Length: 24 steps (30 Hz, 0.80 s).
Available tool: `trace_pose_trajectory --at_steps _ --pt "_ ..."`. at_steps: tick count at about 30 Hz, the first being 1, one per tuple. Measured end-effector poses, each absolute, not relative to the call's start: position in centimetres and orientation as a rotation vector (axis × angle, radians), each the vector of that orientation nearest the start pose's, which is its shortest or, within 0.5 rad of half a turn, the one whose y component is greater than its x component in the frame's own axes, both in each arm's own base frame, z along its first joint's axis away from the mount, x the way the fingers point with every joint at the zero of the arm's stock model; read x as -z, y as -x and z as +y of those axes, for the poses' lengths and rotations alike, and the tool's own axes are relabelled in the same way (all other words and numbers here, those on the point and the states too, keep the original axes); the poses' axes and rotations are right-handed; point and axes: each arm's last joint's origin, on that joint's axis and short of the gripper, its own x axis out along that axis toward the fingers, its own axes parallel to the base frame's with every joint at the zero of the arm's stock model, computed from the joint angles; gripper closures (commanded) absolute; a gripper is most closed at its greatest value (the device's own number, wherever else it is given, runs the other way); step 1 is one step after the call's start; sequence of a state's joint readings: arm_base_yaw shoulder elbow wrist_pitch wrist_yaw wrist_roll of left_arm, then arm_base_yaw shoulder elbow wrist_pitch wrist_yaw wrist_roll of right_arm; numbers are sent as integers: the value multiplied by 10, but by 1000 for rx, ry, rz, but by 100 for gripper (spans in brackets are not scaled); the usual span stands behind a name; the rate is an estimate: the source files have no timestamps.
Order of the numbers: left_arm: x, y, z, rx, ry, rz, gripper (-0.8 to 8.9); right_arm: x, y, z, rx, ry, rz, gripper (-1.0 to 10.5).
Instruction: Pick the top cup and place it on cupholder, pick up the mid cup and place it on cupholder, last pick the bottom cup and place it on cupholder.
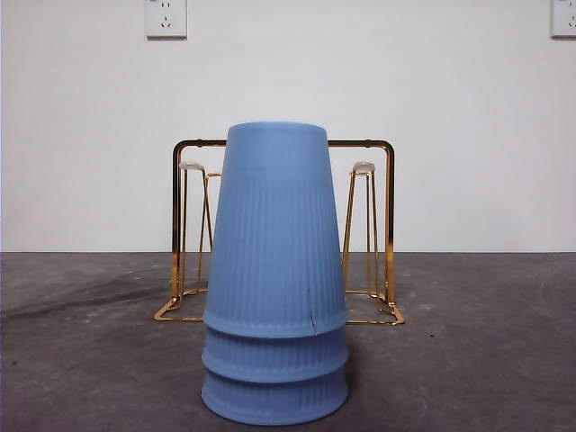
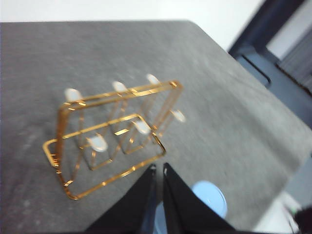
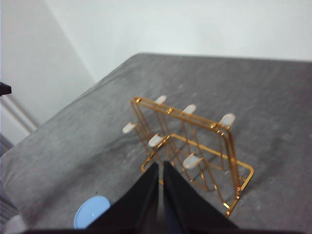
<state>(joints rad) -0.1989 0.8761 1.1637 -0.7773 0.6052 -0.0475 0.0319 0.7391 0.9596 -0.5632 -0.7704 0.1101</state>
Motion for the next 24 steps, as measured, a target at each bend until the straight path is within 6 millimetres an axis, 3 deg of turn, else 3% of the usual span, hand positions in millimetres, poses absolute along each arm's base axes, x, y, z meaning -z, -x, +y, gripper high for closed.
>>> trace_pose_trajectory --at_steps 7,9,13,15,17,24 --pt "-390 -142 -50 820 93 499 768 -362 -137 25 -781 -228 383 882" --pt "-390 -142 -50 822 86 496 683 -362 -137 25 -781 -228 383 767" --pt "-390 -142 -50 824 77 492 416 -362 -137 25 -781 -228 383 517" --pt "-390 -142 -50 825 75 491 300 -362 -137 25 -781 -228 383 454" --pt "-390 -142 -50 826 70 488 245 -362 -137 25 -781 -229 383 436" --pt "-390 -142 -50 827 65 486 248 -362 -137 27 -800 -225 386 434"
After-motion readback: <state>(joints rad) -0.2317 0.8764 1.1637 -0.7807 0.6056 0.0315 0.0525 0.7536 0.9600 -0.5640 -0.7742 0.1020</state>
